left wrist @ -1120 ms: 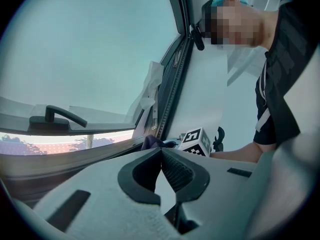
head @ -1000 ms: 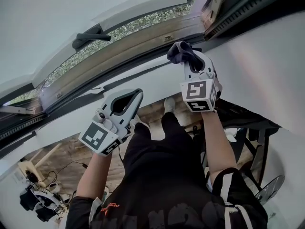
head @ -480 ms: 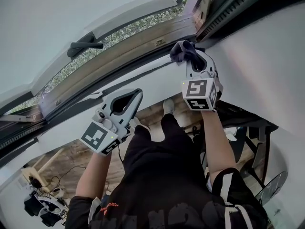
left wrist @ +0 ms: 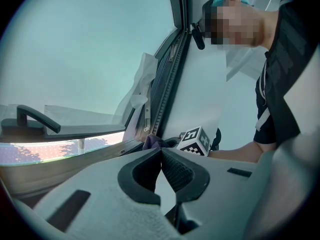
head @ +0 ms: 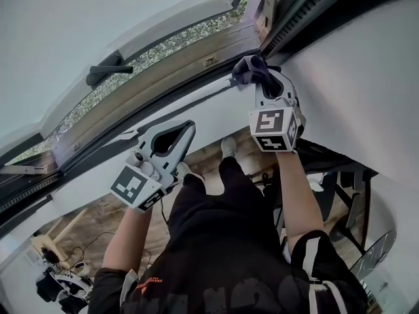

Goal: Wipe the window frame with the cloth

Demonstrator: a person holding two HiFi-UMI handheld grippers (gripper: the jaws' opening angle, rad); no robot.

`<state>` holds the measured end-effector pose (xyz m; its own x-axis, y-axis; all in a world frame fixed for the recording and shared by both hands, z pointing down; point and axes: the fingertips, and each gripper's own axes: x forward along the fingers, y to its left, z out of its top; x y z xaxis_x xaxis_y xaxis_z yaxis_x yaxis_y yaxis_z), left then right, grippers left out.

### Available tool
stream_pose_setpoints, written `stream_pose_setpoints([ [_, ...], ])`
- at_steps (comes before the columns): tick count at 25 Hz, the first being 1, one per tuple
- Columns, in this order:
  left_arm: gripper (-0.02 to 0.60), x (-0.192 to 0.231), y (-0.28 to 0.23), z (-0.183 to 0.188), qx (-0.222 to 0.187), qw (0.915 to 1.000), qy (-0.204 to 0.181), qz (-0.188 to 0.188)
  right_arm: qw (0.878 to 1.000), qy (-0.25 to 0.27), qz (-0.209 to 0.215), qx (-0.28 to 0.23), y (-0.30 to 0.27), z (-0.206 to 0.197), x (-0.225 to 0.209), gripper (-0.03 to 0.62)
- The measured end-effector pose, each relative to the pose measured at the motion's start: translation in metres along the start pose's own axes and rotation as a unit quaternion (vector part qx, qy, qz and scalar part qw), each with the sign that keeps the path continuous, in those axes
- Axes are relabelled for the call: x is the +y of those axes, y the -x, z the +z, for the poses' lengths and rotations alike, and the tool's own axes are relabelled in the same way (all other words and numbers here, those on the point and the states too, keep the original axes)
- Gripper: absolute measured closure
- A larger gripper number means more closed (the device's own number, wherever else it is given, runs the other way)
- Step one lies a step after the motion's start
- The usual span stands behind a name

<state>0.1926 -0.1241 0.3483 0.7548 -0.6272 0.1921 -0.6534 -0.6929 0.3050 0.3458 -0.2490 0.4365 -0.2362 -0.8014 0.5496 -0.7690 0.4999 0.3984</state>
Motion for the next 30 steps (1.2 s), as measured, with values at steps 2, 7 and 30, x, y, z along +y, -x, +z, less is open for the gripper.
stream_pose_setpoints([
  [2,0.560,-0.001,-0.002,0.001,-0.001,1.0000,-0.001,-0.002,1.000,0.000,-0.001,0.000,0.001,-0.001,-0.002,0.553],
  [7,0.560,-0.002,-0.001,0.003,-0.004,1.0000,-0.004,-0.002,1.000,0.002,-0.003,0.000,0.006,-0.001,-0.004,0.553],
  [30,0.560,0.000,0.100,0.038,-0.072,0.9952,-0.027,0.060,0.986,-0.009,0.083,-0.146,0.092,0.120,0.066,0.553],
])
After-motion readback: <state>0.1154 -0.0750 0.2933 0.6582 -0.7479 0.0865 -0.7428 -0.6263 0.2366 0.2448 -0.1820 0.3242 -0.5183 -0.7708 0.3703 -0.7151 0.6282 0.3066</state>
